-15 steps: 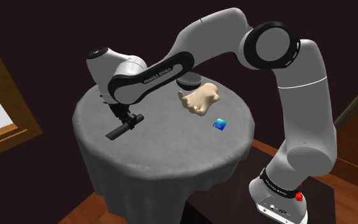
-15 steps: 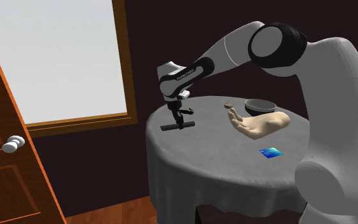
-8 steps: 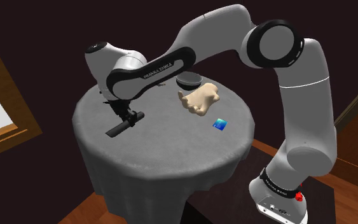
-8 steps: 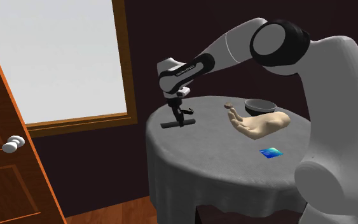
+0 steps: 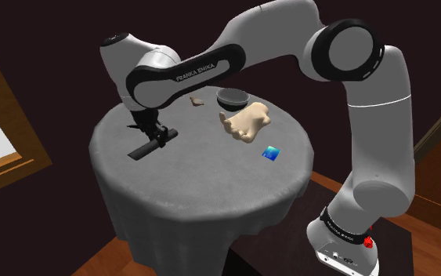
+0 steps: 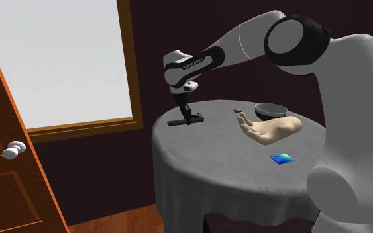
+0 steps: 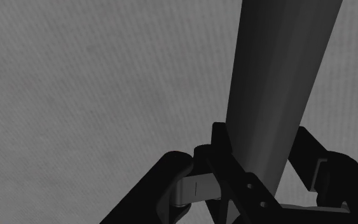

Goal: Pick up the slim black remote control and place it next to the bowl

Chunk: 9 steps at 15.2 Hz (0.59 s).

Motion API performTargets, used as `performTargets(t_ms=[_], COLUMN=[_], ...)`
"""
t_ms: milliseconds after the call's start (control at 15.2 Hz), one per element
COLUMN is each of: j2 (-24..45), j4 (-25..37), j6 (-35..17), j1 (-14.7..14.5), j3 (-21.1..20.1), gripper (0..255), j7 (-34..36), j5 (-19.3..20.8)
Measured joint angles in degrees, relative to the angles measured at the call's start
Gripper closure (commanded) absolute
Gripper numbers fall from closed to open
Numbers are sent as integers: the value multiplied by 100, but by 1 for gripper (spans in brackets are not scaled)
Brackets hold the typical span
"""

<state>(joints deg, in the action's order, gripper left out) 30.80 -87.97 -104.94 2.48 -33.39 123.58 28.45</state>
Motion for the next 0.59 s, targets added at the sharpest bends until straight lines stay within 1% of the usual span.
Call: performTargets(t_ms=[594], j2=[-185], j4=[433], j6=[558], j1=[-19], j3=[-71], gripper=[255], j7=[-191], j5=[-143])
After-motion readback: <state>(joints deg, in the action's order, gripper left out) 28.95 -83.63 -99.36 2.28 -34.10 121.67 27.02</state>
